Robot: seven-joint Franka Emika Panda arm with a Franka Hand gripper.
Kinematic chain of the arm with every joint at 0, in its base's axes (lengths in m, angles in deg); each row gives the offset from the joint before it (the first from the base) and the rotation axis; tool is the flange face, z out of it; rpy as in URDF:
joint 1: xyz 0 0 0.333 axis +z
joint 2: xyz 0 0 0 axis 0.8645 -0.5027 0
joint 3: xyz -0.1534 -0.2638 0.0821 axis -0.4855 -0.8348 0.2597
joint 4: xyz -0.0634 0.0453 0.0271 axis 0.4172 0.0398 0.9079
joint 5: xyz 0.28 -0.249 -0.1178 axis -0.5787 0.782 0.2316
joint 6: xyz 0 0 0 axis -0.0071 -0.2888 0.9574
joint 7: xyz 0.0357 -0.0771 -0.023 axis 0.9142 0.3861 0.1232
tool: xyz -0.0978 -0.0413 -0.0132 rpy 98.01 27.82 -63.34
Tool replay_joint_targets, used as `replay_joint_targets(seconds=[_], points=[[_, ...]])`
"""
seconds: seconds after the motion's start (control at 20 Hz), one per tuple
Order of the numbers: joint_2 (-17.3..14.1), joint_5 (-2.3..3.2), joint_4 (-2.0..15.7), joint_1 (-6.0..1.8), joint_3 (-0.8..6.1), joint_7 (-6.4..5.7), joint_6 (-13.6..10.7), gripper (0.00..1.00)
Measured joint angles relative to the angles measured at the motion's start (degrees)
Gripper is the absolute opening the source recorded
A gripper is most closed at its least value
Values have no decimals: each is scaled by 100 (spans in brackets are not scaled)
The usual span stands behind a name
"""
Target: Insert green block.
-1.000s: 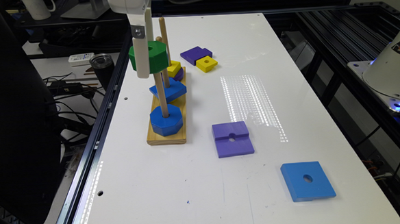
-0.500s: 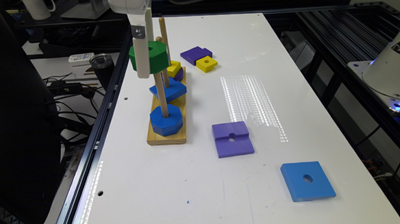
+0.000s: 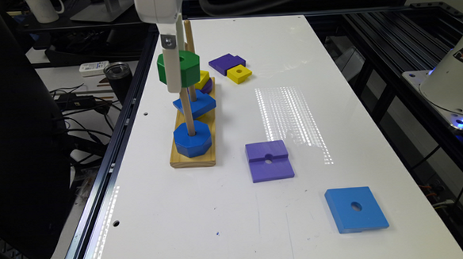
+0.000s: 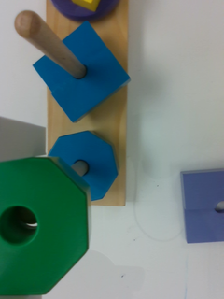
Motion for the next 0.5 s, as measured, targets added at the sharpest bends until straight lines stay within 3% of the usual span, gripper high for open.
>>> replay_joint_targets(seconds=[0.5], points=[[-28,2,-44,-1,-1,0,37,0]])
